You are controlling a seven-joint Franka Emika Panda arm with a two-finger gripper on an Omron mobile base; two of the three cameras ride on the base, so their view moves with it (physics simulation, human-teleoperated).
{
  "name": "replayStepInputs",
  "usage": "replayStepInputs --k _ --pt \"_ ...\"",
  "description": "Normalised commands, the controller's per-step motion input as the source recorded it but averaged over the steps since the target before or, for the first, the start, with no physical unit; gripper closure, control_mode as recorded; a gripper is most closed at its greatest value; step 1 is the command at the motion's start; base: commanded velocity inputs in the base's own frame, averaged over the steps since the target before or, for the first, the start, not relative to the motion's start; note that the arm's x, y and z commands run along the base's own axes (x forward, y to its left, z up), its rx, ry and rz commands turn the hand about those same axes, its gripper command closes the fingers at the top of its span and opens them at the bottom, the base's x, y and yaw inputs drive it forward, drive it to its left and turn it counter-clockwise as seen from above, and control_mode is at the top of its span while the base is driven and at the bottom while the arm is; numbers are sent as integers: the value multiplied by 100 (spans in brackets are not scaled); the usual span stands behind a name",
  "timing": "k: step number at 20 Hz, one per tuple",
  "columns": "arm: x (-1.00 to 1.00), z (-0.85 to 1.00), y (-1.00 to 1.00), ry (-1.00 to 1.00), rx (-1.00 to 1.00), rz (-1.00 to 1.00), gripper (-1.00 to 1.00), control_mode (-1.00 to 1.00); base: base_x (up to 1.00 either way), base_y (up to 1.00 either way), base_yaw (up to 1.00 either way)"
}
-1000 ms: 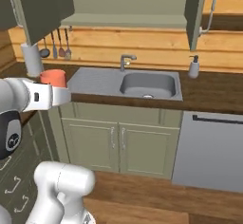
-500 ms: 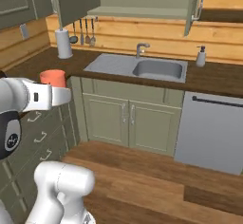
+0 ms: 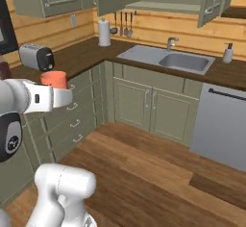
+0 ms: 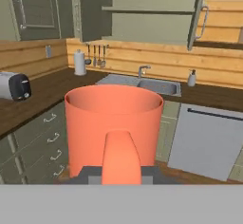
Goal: Gather all objects into one cabinet and sort the glasses and bowls to opposite sides.
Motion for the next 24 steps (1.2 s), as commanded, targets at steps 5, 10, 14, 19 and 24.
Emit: replayStepInputs --k 5,10,14,19,24 --pt "0 0 0 0 0 0 100 100 -78 -13 51" --pt "0 0 0 0 0 0 100 100 -74 2 59" --pt "0 0 0 0 0 0 100 100 -80 2 56" --pt "0 0 0 0 0 0 100 100 -83 4 52" --pt "0 0 0 0 0 0 100 100 -49 17 43"
